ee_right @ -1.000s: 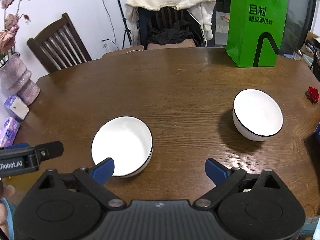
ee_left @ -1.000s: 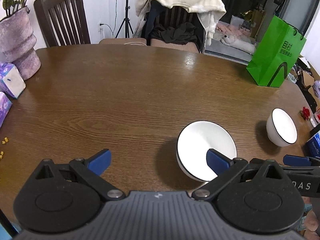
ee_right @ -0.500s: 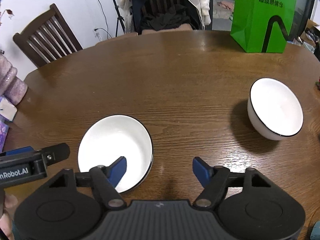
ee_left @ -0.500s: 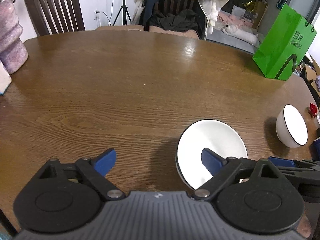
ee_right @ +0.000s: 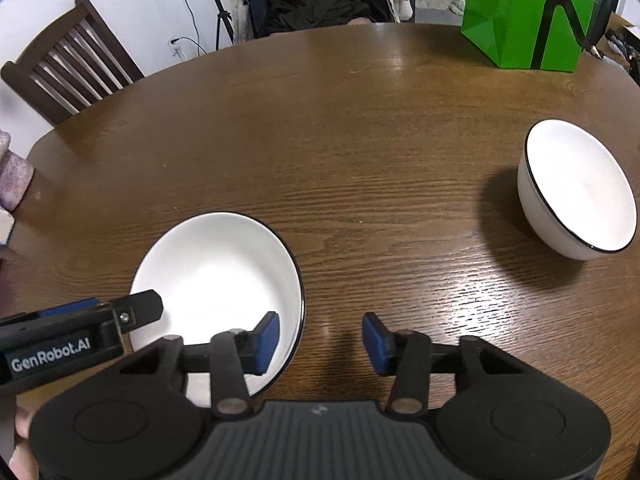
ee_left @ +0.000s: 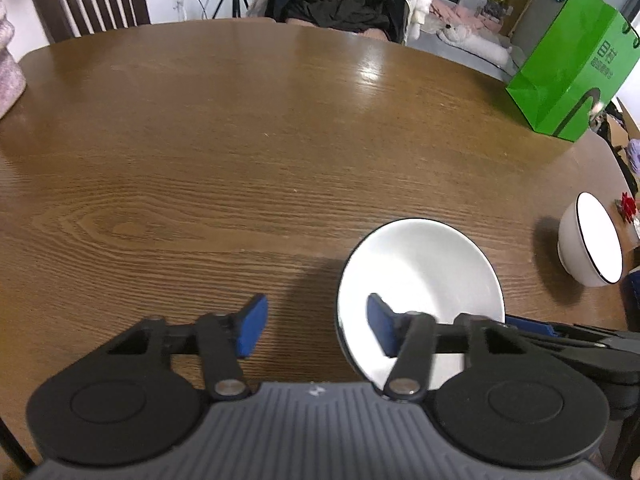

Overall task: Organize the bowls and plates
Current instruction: 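Close both grippers together on the large white bowl rim, then lift the white bowl and carry it toward the cream plate stack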

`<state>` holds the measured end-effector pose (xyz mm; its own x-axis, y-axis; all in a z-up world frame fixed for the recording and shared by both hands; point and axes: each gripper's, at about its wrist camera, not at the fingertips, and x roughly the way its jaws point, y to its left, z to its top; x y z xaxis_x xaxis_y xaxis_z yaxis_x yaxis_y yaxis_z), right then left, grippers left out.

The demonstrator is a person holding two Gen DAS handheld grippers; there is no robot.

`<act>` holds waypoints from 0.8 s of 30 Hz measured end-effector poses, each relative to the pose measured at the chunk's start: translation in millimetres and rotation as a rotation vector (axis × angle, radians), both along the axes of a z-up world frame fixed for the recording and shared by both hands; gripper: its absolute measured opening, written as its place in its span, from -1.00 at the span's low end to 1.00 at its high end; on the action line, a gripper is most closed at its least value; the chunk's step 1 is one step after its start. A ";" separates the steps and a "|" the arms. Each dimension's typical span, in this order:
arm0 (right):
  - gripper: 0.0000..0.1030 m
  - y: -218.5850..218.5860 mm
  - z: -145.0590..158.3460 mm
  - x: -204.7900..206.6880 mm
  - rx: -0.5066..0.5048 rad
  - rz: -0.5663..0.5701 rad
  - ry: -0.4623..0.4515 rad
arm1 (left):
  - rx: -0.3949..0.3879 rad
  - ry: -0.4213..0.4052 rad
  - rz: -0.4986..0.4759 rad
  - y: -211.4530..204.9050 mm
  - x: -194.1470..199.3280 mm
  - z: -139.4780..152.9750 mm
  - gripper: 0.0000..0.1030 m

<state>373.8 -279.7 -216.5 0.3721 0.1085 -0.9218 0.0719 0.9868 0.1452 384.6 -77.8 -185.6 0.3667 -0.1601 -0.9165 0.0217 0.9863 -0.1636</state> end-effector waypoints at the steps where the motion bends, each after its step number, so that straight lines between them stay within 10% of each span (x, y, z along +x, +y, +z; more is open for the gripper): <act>1: -0.28 -0.1 -2.0 1.9 0.000 -0.003 0.005 | -0.006 0.006 -0.005 -0.5 1.3 -1.6 -0.25; 7: -0.66 4.7 -8.5 5.4 0.028 0.003 0.007 | -0.055 0.042 -0.029 -1.8 4.9 -11.7 -0.81; 24: -0.83 2.1 -1.2 -8.2 0.034 -0.026 -0.009 | -0.039 0.024 -0.093 -17.3 -8.0 1.7 -0.84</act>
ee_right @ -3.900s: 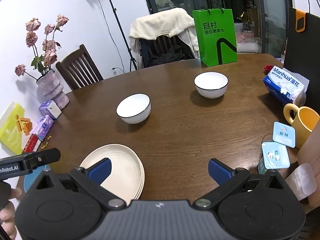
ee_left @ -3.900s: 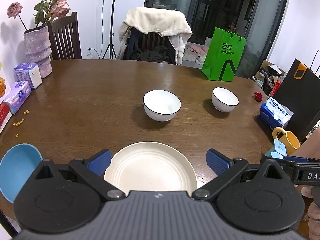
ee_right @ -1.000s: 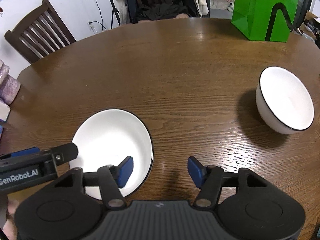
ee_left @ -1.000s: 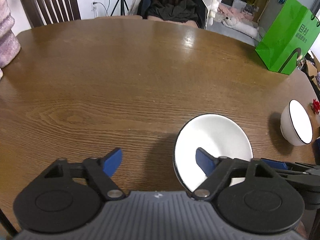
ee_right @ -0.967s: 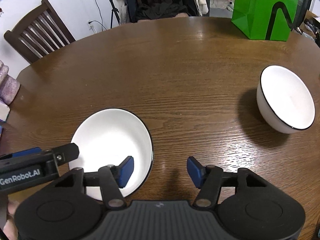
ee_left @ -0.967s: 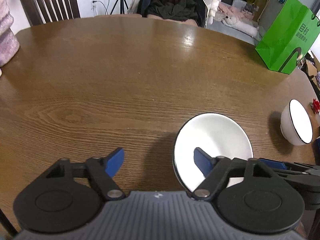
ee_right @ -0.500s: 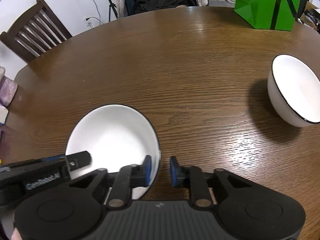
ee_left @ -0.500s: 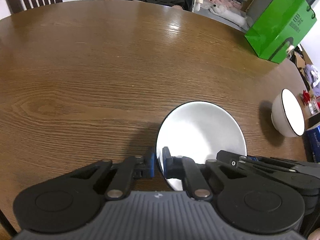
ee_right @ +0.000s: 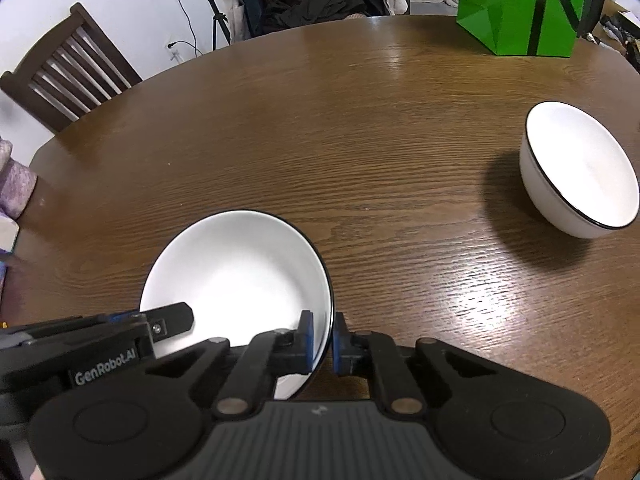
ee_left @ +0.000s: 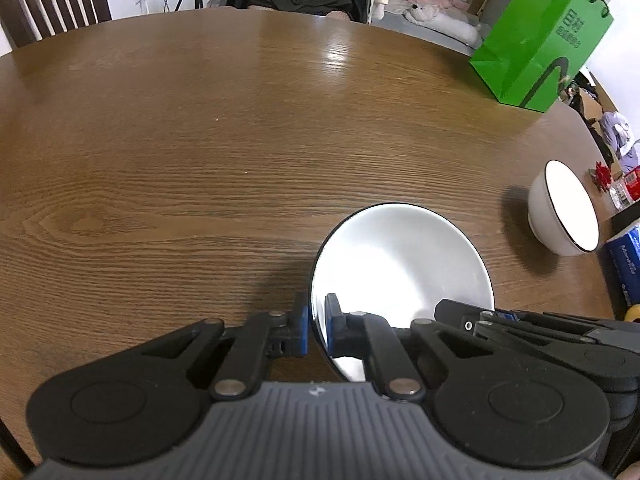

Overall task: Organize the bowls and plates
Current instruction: 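Lift the white bowl and carry it toward the cream plate stack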

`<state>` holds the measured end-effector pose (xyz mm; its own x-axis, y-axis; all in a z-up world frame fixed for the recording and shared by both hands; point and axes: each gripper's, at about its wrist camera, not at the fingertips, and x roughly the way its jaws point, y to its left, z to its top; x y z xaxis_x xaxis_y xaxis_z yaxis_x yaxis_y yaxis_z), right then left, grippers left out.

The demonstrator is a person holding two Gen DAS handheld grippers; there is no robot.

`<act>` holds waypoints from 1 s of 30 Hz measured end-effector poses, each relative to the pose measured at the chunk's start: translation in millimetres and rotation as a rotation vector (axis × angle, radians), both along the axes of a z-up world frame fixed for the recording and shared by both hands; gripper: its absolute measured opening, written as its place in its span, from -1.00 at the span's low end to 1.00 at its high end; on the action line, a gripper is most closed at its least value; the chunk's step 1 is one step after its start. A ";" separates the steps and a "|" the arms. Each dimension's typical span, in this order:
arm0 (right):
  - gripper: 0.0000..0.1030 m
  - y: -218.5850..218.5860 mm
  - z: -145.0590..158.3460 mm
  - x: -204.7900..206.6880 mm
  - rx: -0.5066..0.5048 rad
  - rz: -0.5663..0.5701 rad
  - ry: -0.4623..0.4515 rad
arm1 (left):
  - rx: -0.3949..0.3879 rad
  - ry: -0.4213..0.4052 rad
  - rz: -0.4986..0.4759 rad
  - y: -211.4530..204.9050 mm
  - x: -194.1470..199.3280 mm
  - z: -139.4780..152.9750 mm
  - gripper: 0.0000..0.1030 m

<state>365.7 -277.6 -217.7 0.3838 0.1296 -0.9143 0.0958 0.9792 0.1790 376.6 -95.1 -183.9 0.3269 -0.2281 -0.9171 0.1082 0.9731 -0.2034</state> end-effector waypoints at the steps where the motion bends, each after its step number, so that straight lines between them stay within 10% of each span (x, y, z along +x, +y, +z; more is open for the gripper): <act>1: -0.83 -1.4 2.0 -1.6 -0.001 -0.002 -0.003 | -0.001 -0.002 -0.002 -0.5 -1.9 2.0 -0.84; 30: -0.83 -13.3 76.7 -82.7 -0.005 0.020 -0.105 | -0.008 -0.107 0.015 -9.5 -87.0 76.9 -0.84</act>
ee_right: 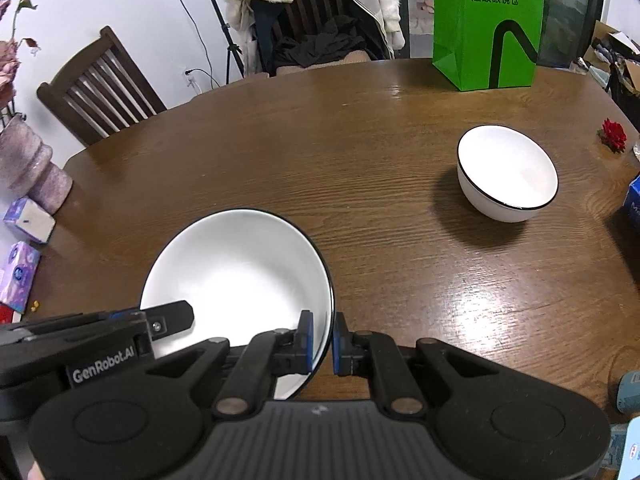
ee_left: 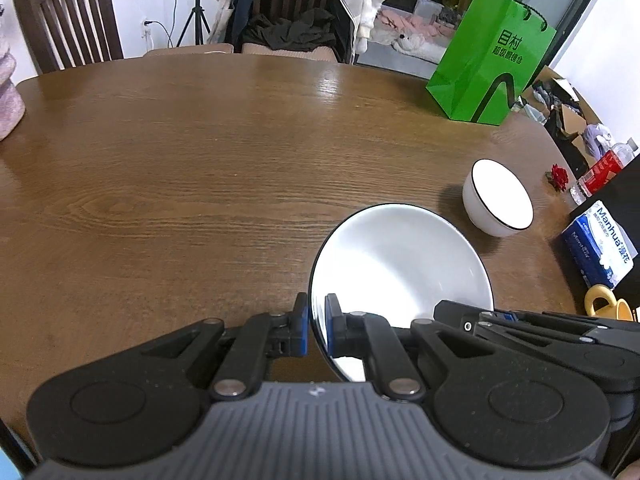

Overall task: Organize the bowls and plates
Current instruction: 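Lift the white bowl and carry it toward the cream plate stack, then carry the held white bowl over the cream plate stack with both grippers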

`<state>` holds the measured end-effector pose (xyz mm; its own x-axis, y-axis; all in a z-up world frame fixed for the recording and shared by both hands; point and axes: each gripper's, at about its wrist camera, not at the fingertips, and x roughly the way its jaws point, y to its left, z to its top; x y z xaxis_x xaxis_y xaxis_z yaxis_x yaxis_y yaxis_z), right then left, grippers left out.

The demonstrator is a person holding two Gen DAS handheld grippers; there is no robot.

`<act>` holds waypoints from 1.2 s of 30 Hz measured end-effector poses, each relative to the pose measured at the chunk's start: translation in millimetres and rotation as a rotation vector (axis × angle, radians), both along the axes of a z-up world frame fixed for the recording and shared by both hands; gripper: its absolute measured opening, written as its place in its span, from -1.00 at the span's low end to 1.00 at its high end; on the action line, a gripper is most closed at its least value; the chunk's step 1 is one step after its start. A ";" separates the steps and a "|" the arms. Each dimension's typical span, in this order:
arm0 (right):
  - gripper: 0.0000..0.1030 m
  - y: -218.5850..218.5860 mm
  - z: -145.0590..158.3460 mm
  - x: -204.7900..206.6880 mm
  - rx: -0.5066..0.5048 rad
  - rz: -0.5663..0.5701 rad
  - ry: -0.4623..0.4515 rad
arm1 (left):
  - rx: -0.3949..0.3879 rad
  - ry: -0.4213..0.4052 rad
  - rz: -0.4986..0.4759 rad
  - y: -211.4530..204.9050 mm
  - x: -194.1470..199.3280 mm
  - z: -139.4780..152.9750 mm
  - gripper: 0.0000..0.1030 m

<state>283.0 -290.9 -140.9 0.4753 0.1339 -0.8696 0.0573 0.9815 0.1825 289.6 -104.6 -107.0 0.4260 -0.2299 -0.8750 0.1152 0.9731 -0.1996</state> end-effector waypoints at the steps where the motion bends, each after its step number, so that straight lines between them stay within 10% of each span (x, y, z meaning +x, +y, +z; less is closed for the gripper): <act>1: -0.83 0.0 1.7 -3.1 0.001 0.003 -0.003 | 0.001 -0.003 0.003 -0.2 -3.7 1.9 -0.84; 36: -0.82 25.3 40.5 -94.0 0.008 0.173 -0.072 | 0.023 -0.074 0.168 19.6 -112.6 44.0 -0.83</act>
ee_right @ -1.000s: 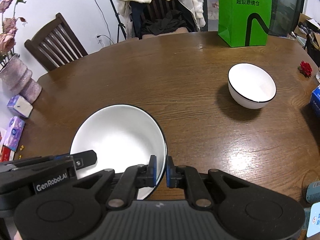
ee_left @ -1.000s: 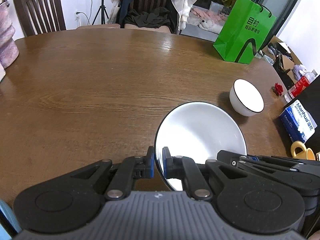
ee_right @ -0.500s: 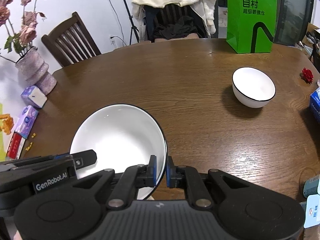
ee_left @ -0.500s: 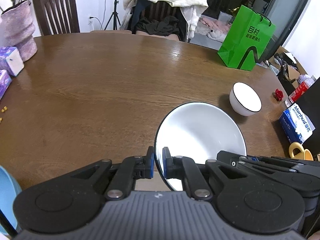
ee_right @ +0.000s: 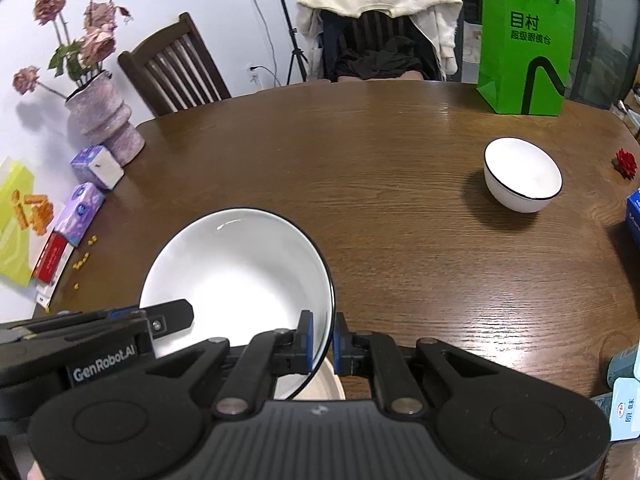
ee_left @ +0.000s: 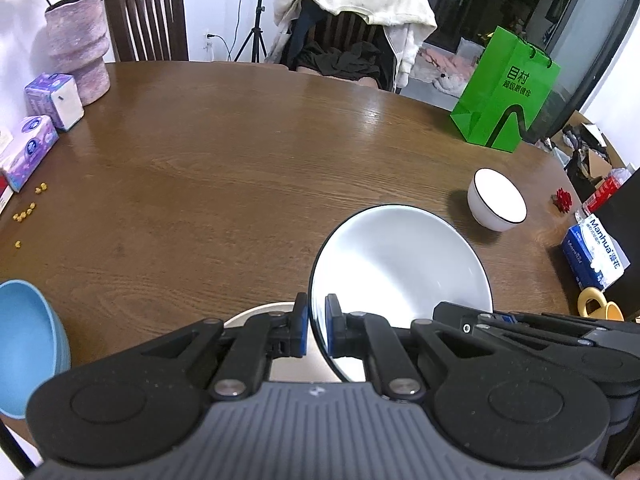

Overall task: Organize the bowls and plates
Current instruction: 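Carry the held white bowl over the cream plate stack with both grippers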

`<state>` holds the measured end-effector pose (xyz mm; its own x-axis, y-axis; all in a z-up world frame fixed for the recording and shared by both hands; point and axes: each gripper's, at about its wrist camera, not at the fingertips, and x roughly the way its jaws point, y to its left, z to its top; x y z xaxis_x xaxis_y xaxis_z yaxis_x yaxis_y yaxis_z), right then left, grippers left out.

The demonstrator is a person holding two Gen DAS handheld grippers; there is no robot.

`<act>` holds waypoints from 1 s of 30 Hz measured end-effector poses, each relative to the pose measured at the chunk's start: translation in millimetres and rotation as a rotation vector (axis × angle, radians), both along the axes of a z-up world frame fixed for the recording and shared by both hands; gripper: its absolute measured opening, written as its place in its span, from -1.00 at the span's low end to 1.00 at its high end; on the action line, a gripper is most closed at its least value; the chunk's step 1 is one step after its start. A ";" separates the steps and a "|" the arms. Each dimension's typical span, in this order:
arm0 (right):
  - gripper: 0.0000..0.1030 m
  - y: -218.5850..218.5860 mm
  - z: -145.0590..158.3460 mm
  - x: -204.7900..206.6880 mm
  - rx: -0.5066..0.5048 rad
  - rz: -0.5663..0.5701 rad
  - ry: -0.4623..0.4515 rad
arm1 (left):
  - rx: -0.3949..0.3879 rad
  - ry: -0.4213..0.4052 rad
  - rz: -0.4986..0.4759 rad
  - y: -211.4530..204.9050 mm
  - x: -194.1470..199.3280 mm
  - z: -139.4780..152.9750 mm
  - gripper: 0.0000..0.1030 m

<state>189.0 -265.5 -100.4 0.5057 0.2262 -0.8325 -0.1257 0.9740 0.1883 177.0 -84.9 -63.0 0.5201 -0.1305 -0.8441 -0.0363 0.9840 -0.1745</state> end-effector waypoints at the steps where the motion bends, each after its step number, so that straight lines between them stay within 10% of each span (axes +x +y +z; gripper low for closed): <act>1: -0.82 0.4 0.3 -1.6 0.000 0.005 -0.001 | 0.000 -0.001 0.002 1.3 -2.0 -0.3 -0.83; 30: -0.81 52.8 -14.8 -31.6 -0.005 0.049 0.025 | -0.017 0.019 0.031 60.4 -32.0 -12.7 -0.83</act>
